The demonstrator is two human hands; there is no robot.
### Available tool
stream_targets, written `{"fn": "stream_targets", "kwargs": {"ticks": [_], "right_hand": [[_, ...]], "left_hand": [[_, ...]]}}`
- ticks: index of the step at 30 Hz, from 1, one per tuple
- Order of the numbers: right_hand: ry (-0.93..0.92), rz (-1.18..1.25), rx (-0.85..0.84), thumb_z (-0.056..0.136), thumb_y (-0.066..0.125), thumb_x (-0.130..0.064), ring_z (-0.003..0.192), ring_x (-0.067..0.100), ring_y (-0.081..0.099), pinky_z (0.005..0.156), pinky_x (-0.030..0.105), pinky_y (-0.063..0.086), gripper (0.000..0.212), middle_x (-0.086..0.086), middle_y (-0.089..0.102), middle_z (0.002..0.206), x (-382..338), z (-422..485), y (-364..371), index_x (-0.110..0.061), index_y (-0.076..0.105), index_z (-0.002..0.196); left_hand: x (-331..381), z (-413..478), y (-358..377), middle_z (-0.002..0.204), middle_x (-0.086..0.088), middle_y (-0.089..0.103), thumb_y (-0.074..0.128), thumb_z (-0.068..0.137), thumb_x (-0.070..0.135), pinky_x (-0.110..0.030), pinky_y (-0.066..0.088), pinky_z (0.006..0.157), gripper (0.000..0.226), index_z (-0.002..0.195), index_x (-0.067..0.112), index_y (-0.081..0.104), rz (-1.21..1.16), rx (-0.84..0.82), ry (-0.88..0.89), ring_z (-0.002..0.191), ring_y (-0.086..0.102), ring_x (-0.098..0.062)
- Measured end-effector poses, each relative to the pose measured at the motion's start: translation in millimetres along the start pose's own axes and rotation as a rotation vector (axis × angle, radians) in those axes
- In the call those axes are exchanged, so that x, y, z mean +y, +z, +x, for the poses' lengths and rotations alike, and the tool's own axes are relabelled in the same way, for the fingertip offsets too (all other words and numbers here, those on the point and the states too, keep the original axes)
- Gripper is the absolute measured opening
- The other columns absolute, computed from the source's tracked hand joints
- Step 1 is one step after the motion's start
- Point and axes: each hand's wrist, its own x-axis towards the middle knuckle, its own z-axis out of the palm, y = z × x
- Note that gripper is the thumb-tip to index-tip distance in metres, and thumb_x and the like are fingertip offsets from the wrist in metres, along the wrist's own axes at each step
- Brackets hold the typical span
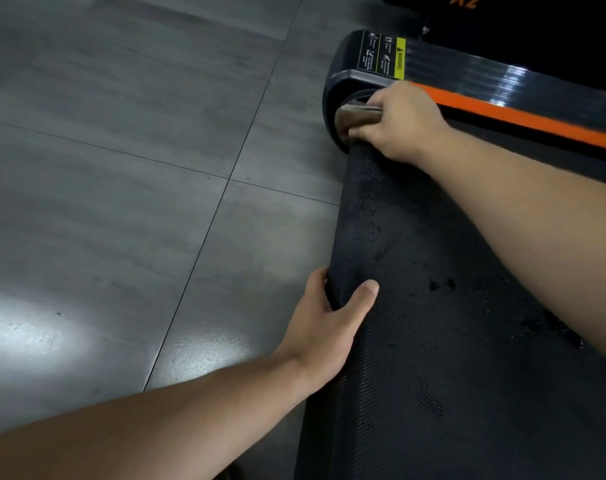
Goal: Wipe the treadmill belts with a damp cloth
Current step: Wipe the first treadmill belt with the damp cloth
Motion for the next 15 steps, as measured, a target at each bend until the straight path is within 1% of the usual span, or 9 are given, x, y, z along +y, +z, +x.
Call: {"fn": "stream_targets", "kwargs": {"ticks": [1,2,4,6,8,9,11,13,15], "right_hand": [[0.002,-0.027,0.041,0.083,0.076,-0.05,0.085,0.025,0.063,0.07,0.03,0.042,0.026,-0.004,0.059,0.076,-1,3,2,-0.025,0.069,0.082],[-0.024,-0.036,0.026,0.083,0.075,-0.051,0.084,0.024,0.063,0.069,0.029,0.041,0.027,-0.005,0.057,0.075,-6,-5,4,-0.026,0.068,0.081],[-0.136,0.004,-0.086,0.084,0.074,-0.053,0.083,0.021,0.058,0.07,0.029,0.04,0.028,-0.007,0.052,0.078,-18,-42,6,-0.026,0.067,0.082],[-0.252,0.069,-0.209,0.082,0.072,-0.058,0.086,0.018,0.055,0.075,0.032,0.043,0.033,-0.005,0.052,0.088,-26,-92,5,-0.026,0.071,0.092],[-0.332,0.144,-0.235,0.081,0.072,-0.058,0.087,0.016,0.056,0.076,0.032,0.043,0.032,-0.005,0.054,0.092,-21,-117,5,-0.029,0.071,0.094],[-0.31,0.147,-0.167,0.082,0.073,-0.057,0.088,0.017,0.056,0.075,0.031,0.041,0.03,-0.005,0.053,0.092,-16,-113,5,-0.029,0.07,0.093],[-0.14,0.122,0.015,0.085,0.072,-0.053,0.093,0.023,0.056,0.075,0.03,0.037,0.03,-0.002,0.051,0.093,-1,-89,9,-0.026,0.07,0.097],[0.007,0.104,0.161,0.087,0.068,-0.054,0.096,0.028,0.056,0.076,0.031,0.037,0.035,0.002,0.05,0.095,2,-79,12,-0.022,0.071,0.101],[-0.05,0.115,0.171,0.086,0.065,-0.055,0.095,0.027,0.057,0.075,0.032,0.04,0.038,0.0,0.051,0.093,-4,-103,19,-0.02,0.07,0.099]], "left_hand": [[-1,1,0,0.116,0.019,0.073,0.069,0.095,0.048,-0.029,0.054,0.099,0.037,0.126,0.034,0.056,0.0,-0.002,0.002,0.107,0.068,0.002],[-3,2,-1,0.117,0.019,0.073,0.07,0.094,0.05,-0.031,0.054,0.1,0.038,0.126,0.035,0.056,0.001,-0.004,0.001,0.108,0.068,0.001],[-5,2,-2,0.117,0.019,0.072,0.071,0.089,0.056,-0.035,0.053,0.103,0.042,0.124,0.037,0.057,0.008,0.0,0.002,0.11,0.068,0.0],[-8,0,-2,0.118,0.019,0.072,0.067,0.081,0.066,-0.037,0.051,0.104,0.052,0.125,0.039,0.057,0.025,0.012,0.005,0.111,0.067,-0.001],[-9,-2,-1,0.116,0.021,0.072,0.064,0.082,0.069,-0.036,0.051,0.103,0.054,0.126,0.04,0.058,0.055,0.03,0.02,0.11,0.067,0.001],[-9,-3,0,0.115,0.023,0.072,0.064,0.084,0.067,-0.034,0.05,0.102,0.05,0.126,0.039,0.059,0.065,0.04,0.026,0.108,0.067,0.003],[-7,-5,1,0.114,0.023,0.073,0.063,0.086,0.066,-0.034,0.05,0.103,0.049,0.126,0.038,0.061,0.073,0.049,0.03,0.108,0.067,0.002],[-9,-9,1,0.116,0.022,0.073,0.062,0.09,0.064,-0.036,0.05,0.106,0.046,0.128,0.037,0.061,0.083,0.044,0.03,0.11,0.067,0.001],[-13,-16,1,0.118,0.02,0.073,0.061,0.096,0.055,-0.036,0.049,0.107,0.038,0.129,0.035,0.061,0.063,0.029,0.037,0.112,0.067,0.0]]}}
